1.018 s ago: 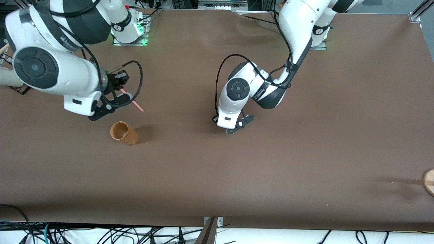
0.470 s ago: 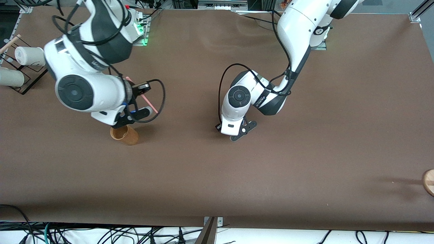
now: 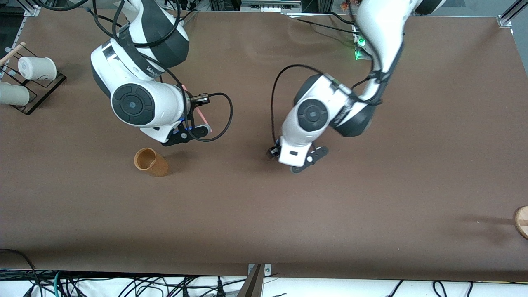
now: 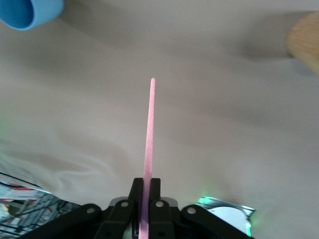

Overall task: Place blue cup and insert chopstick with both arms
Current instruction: 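Carry the blue cup toward the table middle with the left gripper, then release the blue cup and raise the left gripper away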

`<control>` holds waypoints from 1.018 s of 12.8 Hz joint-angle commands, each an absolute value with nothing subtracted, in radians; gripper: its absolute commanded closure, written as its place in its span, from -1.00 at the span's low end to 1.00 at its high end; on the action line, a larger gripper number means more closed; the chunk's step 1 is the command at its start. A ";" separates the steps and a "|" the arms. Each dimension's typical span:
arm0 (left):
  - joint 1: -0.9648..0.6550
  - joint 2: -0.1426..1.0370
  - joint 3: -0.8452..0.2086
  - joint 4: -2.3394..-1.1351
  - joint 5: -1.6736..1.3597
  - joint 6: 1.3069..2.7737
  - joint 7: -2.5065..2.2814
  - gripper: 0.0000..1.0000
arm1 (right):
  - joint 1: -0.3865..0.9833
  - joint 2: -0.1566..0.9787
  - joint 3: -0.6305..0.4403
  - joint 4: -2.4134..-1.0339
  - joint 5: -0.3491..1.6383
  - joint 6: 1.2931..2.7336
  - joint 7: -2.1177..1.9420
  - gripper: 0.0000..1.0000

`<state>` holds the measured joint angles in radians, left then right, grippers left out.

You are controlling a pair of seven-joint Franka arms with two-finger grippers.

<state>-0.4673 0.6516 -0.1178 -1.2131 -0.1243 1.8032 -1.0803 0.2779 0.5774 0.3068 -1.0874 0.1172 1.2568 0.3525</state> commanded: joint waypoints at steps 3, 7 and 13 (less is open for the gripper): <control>-0.260 0.410 -0.111 -1.261 -0.131 1.570 -0.668 -1.00 | 0.431 0.649 0.304 -1.039 0.163 1.371 0.581 1.00; -0.103 0.284 -0.013 -1.282 -0.126 1.456 -0.282 -1.00 | 0.526 0.716 0.302 -0.988 0.244 1.555 0.764 1.00; -0.055 0.085 0.121 -1.480 -0.133 1.422 -0.060 -1.00 | 0.557 0.752 0.288 -0.988 0.262 1.710 0.793 1.00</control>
<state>-0.0585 0.1879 0.1107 -1.3204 -0.1235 1.3985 -0.1273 0.5468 0.7223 0.3037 -1.0318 0.2432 1.7047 0.7807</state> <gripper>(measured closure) 0.000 0.916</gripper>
